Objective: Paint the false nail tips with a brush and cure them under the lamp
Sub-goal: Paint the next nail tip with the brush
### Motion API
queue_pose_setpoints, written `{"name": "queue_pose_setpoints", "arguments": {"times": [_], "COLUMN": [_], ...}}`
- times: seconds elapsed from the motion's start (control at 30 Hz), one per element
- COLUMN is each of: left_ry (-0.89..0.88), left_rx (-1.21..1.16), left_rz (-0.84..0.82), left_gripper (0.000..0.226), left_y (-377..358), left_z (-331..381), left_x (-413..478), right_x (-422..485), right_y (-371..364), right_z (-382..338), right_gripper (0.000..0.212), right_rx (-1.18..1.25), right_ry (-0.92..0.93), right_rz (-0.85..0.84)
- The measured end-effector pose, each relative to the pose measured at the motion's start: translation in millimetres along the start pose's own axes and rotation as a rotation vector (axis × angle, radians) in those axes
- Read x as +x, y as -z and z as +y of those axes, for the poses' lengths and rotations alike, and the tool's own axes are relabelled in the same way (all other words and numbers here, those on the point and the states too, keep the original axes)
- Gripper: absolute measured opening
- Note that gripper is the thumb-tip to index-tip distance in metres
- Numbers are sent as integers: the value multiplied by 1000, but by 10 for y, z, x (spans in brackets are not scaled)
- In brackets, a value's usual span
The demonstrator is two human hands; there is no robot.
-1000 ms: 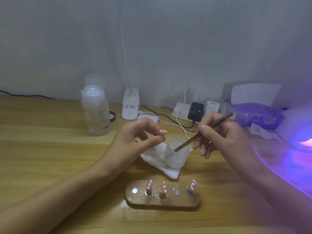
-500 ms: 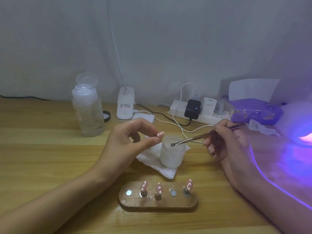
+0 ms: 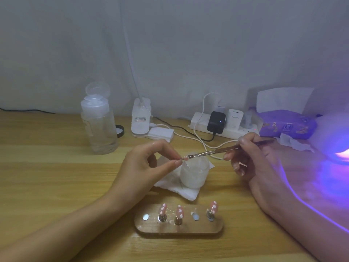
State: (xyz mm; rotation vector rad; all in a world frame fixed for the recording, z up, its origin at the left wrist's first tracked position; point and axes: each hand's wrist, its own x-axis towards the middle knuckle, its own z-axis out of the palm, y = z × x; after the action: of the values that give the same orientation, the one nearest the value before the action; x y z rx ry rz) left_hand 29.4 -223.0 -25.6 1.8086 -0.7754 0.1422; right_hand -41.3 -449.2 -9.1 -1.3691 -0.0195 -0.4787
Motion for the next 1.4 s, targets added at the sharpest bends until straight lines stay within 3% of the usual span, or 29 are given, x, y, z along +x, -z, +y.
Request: {"name": "queue_pose_setpoints", "arguments": {"times": [0.43,0.57,0.67,0.8,1.0,1.23,1.4], "left_ry": [-27,-42,-49,-55,-42,-55,-37], "left_rx": [43,45,50,60,39,40,24], "left_rz": [-22,-34,-35,-34,-27,-35,-29], "left_gripper": [8,7,7,8,10,6,9], "left_y": [8,7,8,12,-6,-1,-17], "left_z": [-68,-92,-98,-93,-61,-61,-56], "left_x": [-7,-3,-3,-11,-26,-24,-29], "right_x": [-26,-31,-16,-24,-8,-2,-12], "right_y": [8,-7,14,1,38,-103,-152], "right_z": [3,8,9,19,-58,-187,-91], "right_gripper": [30,21,20,24,28,23,21], "right_rx": [-58,-93,-77,-77,-89,-437,-542], "right_ry": [60,41,40,57,71,303,308], "right_rz": [-8,-26,15,-50,100,-156,-215]}}
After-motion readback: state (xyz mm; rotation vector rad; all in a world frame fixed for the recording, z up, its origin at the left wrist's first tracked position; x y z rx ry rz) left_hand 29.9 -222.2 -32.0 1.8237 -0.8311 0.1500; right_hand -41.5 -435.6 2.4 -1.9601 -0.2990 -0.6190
